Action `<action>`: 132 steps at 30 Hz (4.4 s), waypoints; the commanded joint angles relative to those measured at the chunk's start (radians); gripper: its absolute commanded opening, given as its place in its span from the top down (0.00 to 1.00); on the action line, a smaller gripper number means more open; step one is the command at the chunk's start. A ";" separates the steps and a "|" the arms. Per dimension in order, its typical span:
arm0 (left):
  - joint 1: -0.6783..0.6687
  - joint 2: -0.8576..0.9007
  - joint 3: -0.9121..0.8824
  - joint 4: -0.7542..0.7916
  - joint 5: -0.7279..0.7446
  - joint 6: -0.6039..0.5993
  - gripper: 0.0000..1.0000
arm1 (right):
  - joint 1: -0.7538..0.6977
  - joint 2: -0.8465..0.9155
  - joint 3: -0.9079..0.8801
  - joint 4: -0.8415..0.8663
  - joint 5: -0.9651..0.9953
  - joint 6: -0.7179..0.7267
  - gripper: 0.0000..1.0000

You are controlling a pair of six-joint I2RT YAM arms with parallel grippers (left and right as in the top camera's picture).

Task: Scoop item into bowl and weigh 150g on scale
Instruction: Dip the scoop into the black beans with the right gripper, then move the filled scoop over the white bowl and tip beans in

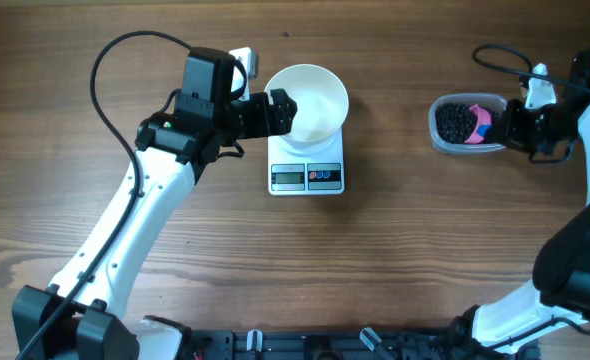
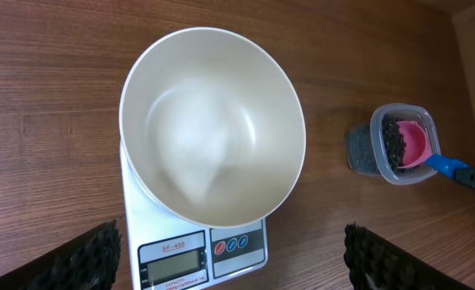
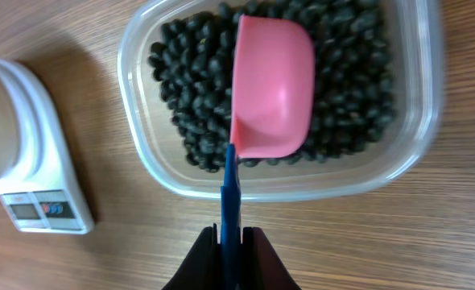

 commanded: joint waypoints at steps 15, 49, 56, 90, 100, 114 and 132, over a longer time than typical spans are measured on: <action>0.005 0.009 0.006 0.003 -0.013 0.012 0.08 | -0.124 0.092 -0.008 -0.047 -0.295 -0.129 0.96; 0.006 0.009 0.006 -0.018 -0.013 0.012 0.09 | -0.207 0.092 -0.008 -0.436 -0.846 -0.644 0.96; 0.006 0.009 0.006 -0.019 -0.013 0.012 0.09 | -0.013 0.092 -0.008 -0.436 -0.846 -0.631 0.96; 0.122 0.008 0.006 0.018 -0.009 0.005 0.08 | 0.753 -0.094 0.110 0.226 0.174 0.277 0.96; 0.124 0.008 0.006 0.019 -0.017 0.005 0.04 | 0.880 -0.097 0.110 0.280 0.534 0.265 0.96; 0.173 0.008 0.006 0.019 -0.020 0.005 0.04 | 0.957 -0.098 0.110 0.277 0.652 0.247 0.96; 0.173 0.008 0.006 0.015 -0.020 0.005 0.04 | 0.955 -0.100 0.110 0.276 0.621 0.248 0.96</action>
